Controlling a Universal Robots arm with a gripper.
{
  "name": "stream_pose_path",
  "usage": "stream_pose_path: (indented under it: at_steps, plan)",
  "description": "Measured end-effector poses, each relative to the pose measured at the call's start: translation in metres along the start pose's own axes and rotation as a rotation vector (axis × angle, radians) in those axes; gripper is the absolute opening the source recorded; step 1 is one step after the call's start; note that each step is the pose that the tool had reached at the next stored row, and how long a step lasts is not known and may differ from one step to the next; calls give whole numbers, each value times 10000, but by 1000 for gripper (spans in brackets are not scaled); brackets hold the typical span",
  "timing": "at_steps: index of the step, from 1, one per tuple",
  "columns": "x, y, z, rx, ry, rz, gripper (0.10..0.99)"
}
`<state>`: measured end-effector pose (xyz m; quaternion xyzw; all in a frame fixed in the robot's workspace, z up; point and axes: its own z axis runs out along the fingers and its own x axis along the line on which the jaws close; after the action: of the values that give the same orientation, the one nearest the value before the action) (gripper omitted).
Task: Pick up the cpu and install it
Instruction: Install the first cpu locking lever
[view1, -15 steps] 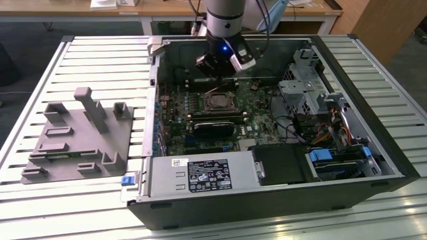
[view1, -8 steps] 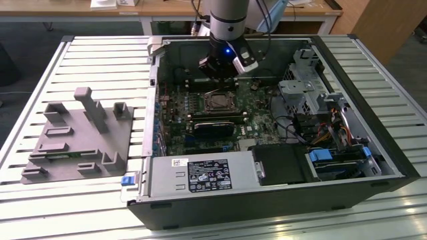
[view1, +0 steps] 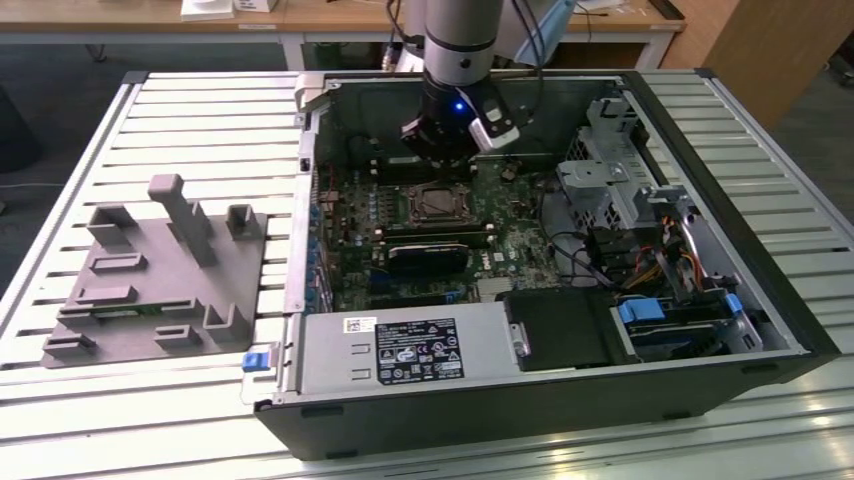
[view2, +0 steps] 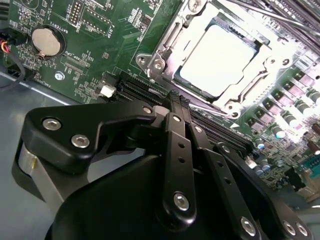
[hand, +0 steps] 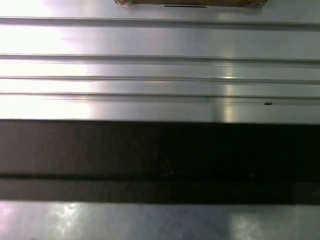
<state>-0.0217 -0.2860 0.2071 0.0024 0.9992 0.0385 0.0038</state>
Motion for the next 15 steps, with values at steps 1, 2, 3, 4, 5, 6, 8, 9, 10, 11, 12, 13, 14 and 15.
stream_pose_path:
  at_steps: [1,2,3,4,5,6,8,9,10,11,12,13,14,15]
  plan:
    - [-3,-1,12,4,1,0,106]
    - [-6,-2,24,9,3,0,106]
    - [-8,-3,35,13,3,0,106]
    - [-8,-3,42,15,3,1,106]
    - [-8,-4,47,15,3,2,106]
    - [-8,-4,52,15,3,1,106]
    - [-9,-5,61,15,3,0,106]
    - [-9,-5,66,15,3,0,106]
    - [-9,-6,70,14,3,0,106]
    - [-9,-6,71,16,4,1,106]
    - [-10,-6,70,17,5,1,106]
    - [-10,-6,71,17,5,1,106]
    - [-10,-6,71,16,4,1,106]
    - [-10,-5,69,15,4,1,106]
